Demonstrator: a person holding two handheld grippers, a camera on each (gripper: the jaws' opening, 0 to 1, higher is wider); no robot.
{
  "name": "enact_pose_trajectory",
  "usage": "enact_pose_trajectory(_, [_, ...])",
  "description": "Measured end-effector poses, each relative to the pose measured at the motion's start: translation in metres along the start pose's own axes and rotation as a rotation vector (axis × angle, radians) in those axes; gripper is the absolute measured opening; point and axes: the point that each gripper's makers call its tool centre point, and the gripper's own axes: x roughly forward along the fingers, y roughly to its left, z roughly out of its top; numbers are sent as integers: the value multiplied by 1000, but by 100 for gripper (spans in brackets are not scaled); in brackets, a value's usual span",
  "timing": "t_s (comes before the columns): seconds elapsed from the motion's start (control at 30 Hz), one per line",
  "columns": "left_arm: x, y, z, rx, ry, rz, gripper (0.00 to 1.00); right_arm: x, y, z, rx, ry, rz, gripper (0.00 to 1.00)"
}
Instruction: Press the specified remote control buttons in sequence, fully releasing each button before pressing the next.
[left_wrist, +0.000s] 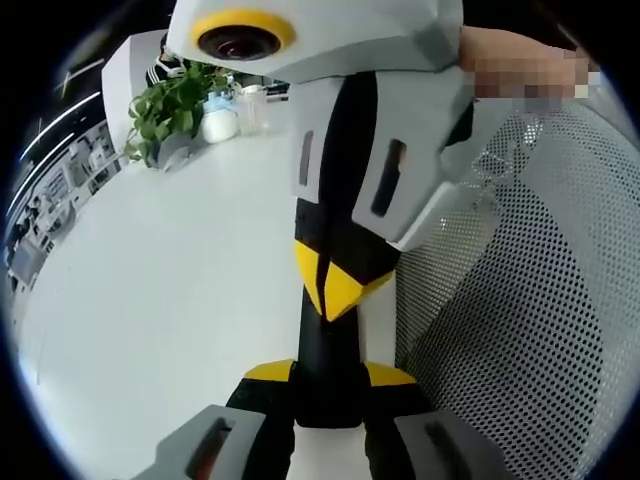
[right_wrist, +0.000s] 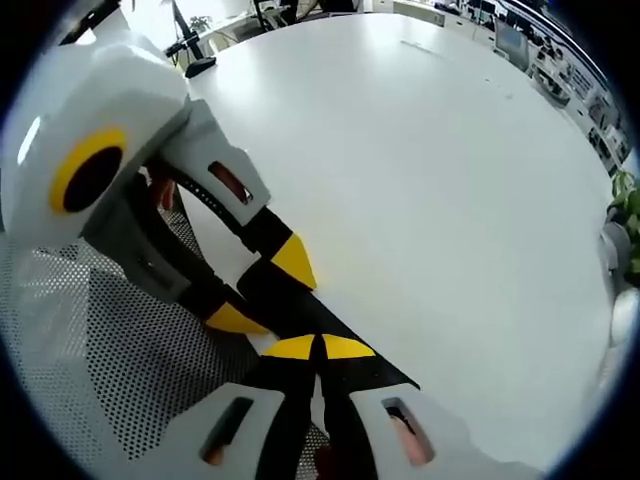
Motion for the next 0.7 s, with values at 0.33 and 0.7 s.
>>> enact_pose_trajectory(0.33, [0, 0, 0, -1, -1, -1, 25, 2, 6, 3, -34, -3, 21, 0])
enact_pose_trajectory(0.7, [0, 1, 0, -4, 2, -1, 25, 3, 5, 2, -58, -27, 11, 0])
